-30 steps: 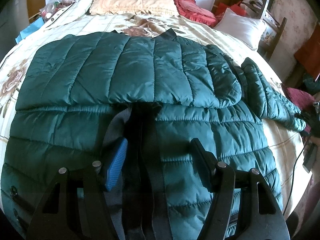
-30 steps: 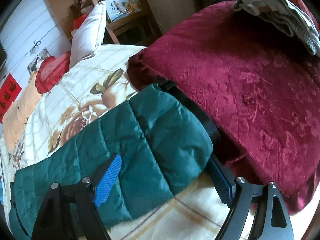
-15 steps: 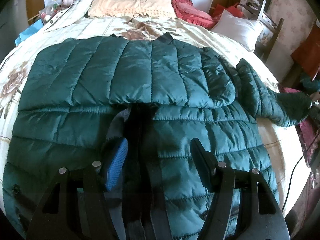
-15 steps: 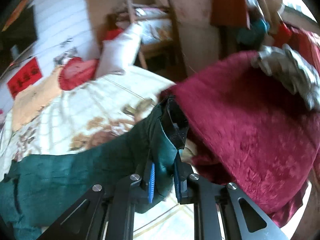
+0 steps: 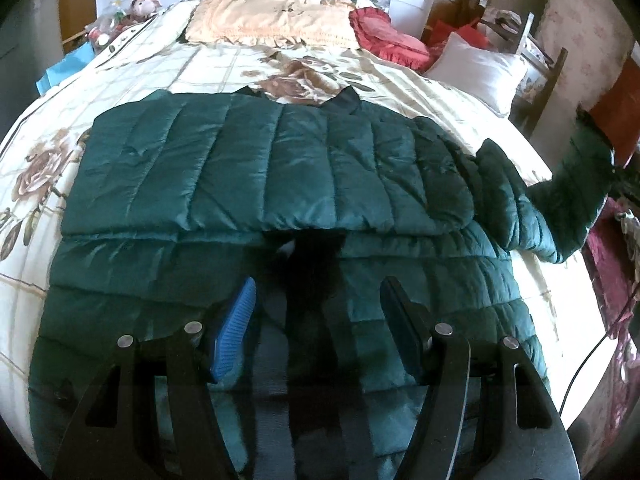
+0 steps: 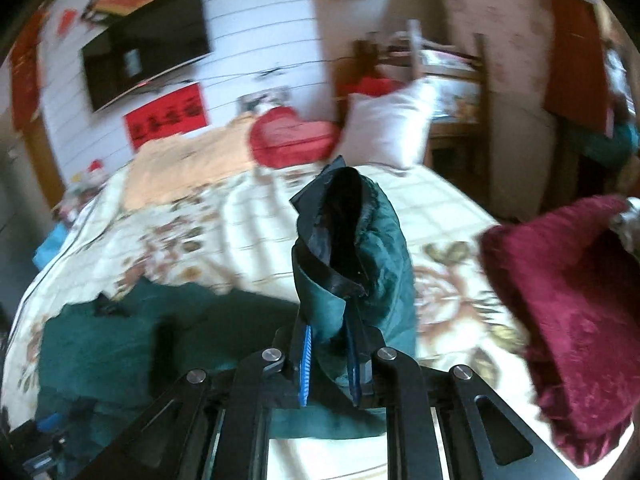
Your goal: Fold large clothes
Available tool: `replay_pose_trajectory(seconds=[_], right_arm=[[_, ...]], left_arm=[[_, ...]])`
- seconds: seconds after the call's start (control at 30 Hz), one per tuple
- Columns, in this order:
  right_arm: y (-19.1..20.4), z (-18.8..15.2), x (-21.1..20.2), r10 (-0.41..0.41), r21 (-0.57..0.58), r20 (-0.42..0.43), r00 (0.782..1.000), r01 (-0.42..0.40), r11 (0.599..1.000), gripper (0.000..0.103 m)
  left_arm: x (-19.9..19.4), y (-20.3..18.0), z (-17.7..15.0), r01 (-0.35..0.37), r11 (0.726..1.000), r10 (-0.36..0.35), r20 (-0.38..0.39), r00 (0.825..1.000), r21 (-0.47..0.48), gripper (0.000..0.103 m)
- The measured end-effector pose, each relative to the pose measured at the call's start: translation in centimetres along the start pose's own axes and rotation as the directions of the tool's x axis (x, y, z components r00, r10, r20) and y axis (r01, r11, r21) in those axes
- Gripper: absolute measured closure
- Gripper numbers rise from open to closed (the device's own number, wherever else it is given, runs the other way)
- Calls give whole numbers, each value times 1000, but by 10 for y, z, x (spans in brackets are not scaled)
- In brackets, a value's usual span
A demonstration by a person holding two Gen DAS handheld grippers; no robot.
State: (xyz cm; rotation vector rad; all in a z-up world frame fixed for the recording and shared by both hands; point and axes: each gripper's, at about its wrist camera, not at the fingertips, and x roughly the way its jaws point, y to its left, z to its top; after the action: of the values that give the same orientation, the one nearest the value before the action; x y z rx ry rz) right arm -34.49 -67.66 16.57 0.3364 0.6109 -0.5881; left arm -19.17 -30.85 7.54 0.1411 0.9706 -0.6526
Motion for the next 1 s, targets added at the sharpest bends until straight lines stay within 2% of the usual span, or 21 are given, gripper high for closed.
replay_pose_trajectory(seconds=[0.3, 0.57, 0.77, 1.0], right_arm=[[98, -5, 14, 117, -129, -61, 991, -124, 984, 89], [163, -19, 26, 191, -177, -122, 974, -211, 961, 89], [211, -29, 36, 266, -185, -167, 949, -295, 937, 89], [270, -54, 59, 349, -181, -251, 903, -398, 899, 89]], left_arm=[[-7, 28, 2, -17, 999, 17, -3, 1000, -37, 38], [-16, 57, 5, -21, 995, 23, 19, 1000, -96, 38], [-19, 75, 7, -28, 991, 32, 28, 999, -129, 38], [-20, 97, 7, -36, 983, 42, 29, 999, -178, 38]])
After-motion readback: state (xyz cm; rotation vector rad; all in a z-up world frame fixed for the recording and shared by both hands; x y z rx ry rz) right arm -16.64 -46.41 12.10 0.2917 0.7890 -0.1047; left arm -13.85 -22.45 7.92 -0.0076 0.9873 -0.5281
